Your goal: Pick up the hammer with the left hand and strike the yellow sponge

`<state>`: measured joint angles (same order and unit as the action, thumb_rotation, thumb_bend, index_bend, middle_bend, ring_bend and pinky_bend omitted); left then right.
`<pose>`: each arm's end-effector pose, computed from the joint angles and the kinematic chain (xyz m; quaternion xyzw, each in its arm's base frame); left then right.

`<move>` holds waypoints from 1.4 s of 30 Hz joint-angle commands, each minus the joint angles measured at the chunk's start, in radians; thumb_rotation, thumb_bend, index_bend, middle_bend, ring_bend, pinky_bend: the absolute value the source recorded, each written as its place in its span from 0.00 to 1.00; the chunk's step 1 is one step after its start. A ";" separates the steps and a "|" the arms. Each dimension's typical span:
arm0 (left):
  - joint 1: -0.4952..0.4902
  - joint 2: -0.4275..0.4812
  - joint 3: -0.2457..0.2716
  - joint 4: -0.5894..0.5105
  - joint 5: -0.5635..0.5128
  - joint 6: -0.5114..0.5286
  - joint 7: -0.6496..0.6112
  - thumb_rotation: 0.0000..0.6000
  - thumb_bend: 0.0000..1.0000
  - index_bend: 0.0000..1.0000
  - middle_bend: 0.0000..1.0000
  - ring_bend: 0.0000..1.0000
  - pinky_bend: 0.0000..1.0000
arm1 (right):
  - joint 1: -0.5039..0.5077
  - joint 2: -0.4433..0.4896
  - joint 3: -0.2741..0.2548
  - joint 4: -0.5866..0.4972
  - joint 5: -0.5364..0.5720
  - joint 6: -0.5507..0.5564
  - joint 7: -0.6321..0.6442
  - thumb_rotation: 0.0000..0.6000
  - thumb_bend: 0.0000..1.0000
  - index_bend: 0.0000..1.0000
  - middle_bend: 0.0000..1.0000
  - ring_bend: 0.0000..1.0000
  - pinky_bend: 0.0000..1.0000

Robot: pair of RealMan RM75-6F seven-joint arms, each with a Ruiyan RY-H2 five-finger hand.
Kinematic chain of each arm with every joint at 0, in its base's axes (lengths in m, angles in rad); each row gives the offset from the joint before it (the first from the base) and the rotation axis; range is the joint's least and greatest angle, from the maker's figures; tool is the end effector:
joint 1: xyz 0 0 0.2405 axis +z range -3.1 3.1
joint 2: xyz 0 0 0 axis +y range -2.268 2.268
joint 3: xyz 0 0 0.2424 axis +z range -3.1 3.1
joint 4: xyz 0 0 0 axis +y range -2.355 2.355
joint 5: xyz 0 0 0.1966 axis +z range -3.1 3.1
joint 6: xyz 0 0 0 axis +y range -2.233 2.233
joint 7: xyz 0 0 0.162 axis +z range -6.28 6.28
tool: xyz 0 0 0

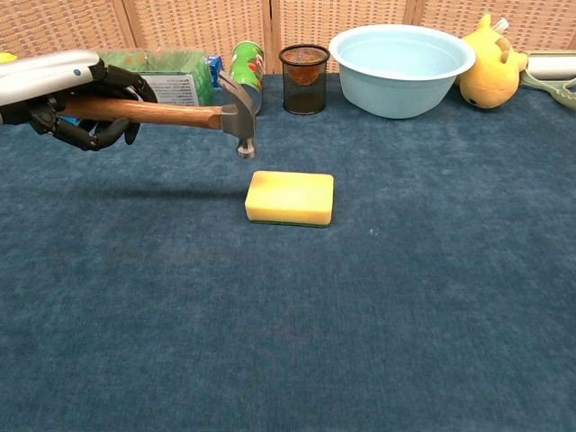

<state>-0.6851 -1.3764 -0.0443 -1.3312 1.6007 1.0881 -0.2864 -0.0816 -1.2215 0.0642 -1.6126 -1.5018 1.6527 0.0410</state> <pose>-0.1706 0.3396 0.0454 -0.7561 -0.3535 -0.4460 0.3232 -0.3033 -0.1483 0.1621 0.4948 -0.4194 0.4312 0.6272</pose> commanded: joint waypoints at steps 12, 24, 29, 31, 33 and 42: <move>-0.024 0.095 -0.023 -0.167 -0.073 -0.080 0.154 1.00 0.63 0.51 0.64 0.64 0.68 | -0.001 -0.001 0.004 0.008 0.005 -0.008 0.010 1.00 0.38 0.44 0.43 0.41 0.34; -0.052 -0.077 -0.024 0.011 -0.160 -0.184 0.132 1.00 0.64 0.51 0.64 0.64 0.68 | -0.002 -0.007 0.009 0.035 0.025 -0.024 0.037 1.00 0.38 0.44 0.43 0.41 0.34; -0.054 -0.103 -0.037 0.037 -0.142 -0.152 0.092 1.00 0.64 0.51 0.64 0.64 0.68 | -0.007 -0.007 0.010 0.038 0.027 -0.020 0.041 1.00 0.38 0.44 0.43 0.41 0.34; -0.046 -0.098 -0.051 0.033 -0.128 -0.106 0.063 1.00 0.64 0.51 0.64 0.64 0.68 | -0.008 -0.007 0.011 0.038 0.026 -0.018 0.042 1.00 0.38 0.44 0.43 0.41 0.34; -0.041 -0.090 -0.059 0.027 -0.118 -0.077 0.042 1.00 0.64 0.51 0.64 0.64 0.68 | -0.008 -0.008 0.010 0.039 0.024 -0.019 0.042 1.00 0.38 0.44 0.43 0.41 0.34; -0.030 -0.052 -0.064 -0.027 -0.094 -0.030 -0.002 1.00 0.63 0.51 0.64 0.64 0.68 | -0.011 -0.009 0.010 0.044 0.023 -0.017 0.048 1.00 0.38 0.44 0.43 0.41 0.34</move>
<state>-0.7152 -1.4282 -0.1094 -1.3564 1.5067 1.0607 -0.2883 -0.0924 -1.2307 0.0744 -1.5687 -1.4789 1.6354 0.0889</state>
